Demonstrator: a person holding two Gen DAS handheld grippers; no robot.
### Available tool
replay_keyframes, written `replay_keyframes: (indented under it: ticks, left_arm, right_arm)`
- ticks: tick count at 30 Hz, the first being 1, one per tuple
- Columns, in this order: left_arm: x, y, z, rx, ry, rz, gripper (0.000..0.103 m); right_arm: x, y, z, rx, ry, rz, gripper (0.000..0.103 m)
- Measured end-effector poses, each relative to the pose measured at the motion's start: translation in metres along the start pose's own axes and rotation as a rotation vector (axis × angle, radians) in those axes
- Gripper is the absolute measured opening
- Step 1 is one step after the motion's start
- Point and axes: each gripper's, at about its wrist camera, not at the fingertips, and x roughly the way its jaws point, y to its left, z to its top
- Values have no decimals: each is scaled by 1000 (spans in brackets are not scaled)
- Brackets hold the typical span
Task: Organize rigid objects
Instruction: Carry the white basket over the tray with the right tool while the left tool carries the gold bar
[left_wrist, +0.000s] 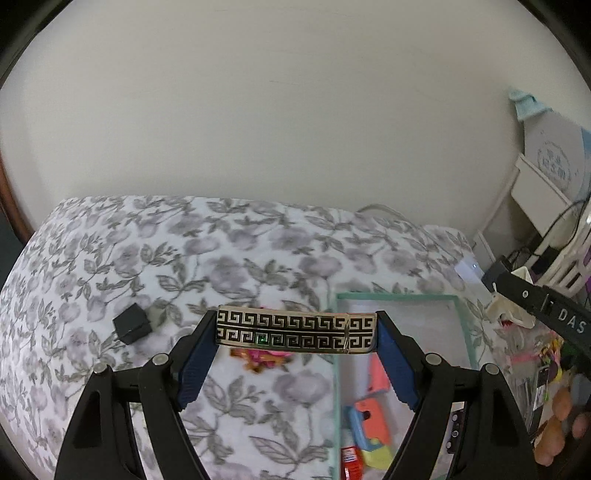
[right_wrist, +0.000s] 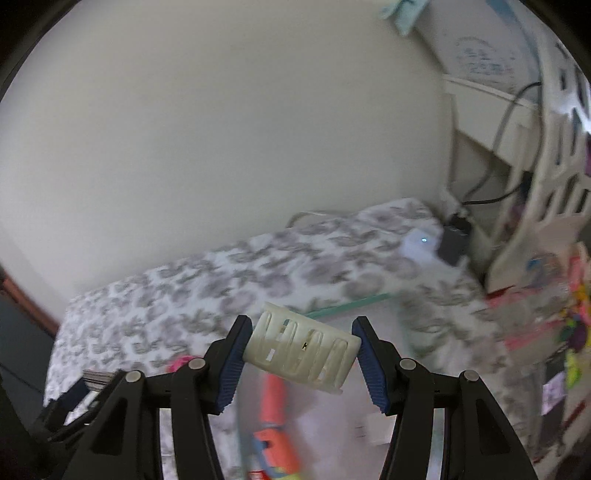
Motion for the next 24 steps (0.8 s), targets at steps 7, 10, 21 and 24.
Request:
replay_keyframes:
  ticks: [7, 10, 21, 24]
  left_arm:
    - [20, -44, -12, 44, 70, -43, 82]
    - [32, -63, -19, 60, 106, -58, 82]
    - [81, -106, -68, 155, 241, -39, 82]
    - [93, -110, -80, 180, 272, -23, 82]
  right_arm:
    - [25, -42, -4, 14, 78, -104, 59]
    - [31, -52, -6, 13, 100, -109, 59]
    - [79, -55, -28, -40, 228, -107, 60]
    - [96, -55, -39, -47, 279, -109, 60]
